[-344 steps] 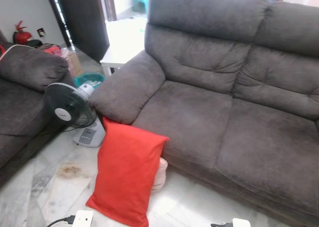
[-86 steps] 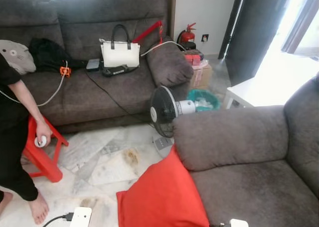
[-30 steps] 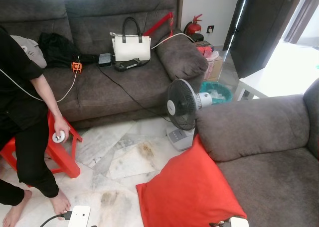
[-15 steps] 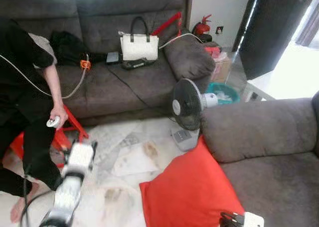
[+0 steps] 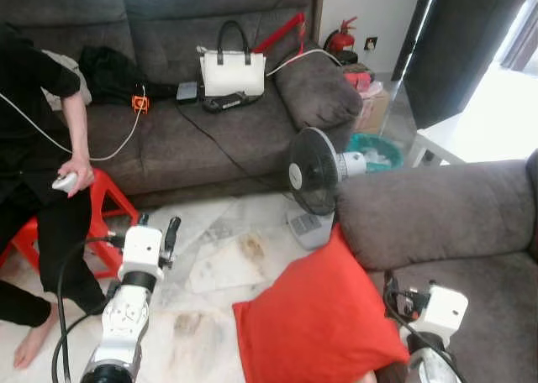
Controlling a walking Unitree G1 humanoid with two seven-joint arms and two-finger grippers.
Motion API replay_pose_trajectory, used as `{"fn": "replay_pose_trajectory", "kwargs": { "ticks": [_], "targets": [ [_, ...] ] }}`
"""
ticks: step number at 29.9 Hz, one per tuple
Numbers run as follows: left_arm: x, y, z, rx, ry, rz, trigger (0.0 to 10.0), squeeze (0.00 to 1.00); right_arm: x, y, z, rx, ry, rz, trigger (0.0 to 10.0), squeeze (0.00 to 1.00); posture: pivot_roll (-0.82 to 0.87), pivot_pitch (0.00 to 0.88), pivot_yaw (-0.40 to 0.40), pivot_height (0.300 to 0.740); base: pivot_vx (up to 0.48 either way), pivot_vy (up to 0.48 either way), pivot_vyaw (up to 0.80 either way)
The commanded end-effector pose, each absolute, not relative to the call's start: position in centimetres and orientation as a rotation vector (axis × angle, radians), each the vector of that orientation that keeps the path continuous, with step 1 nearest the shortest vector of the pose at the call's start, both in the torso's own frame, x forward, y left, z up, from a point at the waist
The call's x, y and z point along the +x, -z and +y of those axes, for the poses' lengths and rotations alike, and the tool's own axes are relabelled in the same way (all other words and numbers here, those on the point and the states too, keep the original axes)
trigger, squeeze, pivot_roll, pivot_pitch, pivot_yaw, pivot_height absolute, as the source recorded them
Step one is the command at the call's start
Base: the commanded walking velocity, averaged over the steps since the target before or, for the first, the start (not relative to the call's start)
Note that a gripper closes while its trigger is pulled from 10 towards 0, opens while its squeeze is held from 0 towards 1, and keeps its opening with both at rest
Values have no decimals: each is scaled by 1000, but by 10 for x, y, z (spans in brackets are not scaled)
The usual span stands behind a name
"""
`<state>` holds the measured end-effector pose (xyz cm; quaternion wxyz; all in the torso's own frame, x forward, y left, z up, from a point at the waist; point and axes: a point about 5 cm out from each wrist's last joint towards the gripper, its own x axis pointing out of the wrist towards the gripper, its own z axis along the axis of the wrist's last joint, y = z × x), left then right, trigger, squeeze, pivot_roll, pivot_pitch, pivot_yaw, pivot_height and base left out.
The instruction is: Move the pillow to the sofa from floor
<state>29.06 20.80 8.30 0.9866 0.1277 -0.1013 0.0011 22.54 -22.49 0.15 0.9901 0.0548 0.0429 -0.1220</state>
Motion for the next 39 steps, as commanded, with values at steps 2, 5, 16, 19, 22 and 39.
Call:
{"fn": "replay_pose_trajectory", "kwargs": {
  "ticks": [2,5,16,19,22,39],
  "targets": [
    [287,-82,208,255,6,-193,10000,0,227,-9,-228,108,257,42,10000,0,88,0,13,740,0,0,0],
    [273,-86,210,251,-13,-212,10000,0,211,-12,-229,106,262,21,10000,0,106,0,1,740,0,0,0],
    [273,-91,219,257,-42,-188,10000,0,214,-18,-230,98,239,11,10000,0,115,0,1,740,0,0,0],
    [273,-93,216,251,-44,-186,10000,0,216,-22,-228,102,230,6,10000,0,117,0,-4,740,0,0,0],
    [272,-93,212,243,-39,-183,10000,0,219,-27,-226,99,206,-7,10000,0,112,0,-16,740,0,0,0],
    [264,-97,229,248,-52,-146,10000,0,226,-32,-218,97,143,9,10000,0,153,0,-28,740,0,0,0]
  ]
}}
